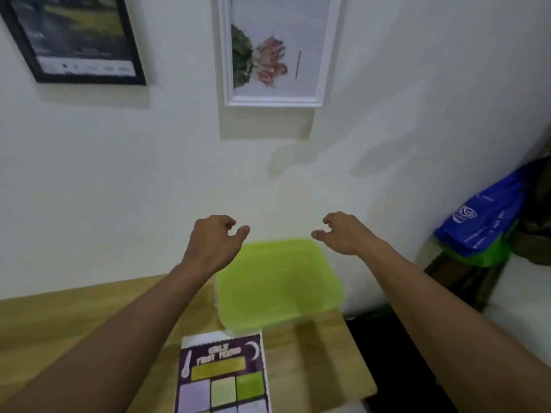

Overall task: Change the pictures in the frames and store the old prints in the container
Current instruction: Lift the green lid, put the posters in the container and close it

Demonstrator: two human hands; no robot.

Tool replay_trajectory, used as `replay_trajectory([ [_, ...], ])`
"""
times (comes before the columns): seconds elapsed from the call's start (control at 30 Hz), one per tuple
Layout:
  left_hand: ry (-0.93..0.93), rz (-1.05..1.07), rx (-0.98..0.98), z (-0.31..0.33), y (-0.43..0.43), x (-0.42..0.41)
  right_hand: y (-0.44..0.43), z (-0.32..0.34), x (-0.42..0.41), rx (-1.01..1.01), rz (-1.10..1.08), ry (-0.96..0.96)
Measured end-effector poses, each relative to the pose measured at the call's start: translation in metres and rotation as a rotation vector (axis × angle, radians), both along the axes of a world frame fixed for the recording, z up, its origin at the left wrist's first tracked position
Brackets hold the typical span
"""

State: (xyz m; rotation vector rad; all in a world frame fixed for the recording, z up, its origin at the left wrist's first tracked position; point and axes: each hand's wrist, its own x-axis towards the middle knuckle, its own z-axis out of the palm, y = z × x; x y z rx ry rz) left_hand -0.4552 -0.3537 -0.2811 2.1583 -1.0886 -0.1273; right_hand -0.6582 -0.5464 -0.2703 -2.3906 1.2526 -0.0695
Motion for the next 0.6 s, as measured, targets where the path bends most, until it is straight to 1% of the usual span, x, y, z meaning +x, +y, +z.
replay_trajectory([
  [0.2,0.090,0.058,0.267,-0.095,-0.001,0.009,-0.016,-0.106,-0.012,0.109,-0.005,0.141],
  [0.33,0.138,0.109,0.397,-0.145,-0.003,0.010,-0.033,-0.158,-0.014,0.134,0.004,0.190],
  [0.47,0.208,0.184,0.465,-0.176,-0.008,0.010,-0.050,-0.195,-0.019,0.177,-0.046,0.162],
  [0.6,0.306,0.234,0.484,-0.193,-0.014,0.010,-0.063,-0.214,-0.025,0.215,-0.099,0.141],
])
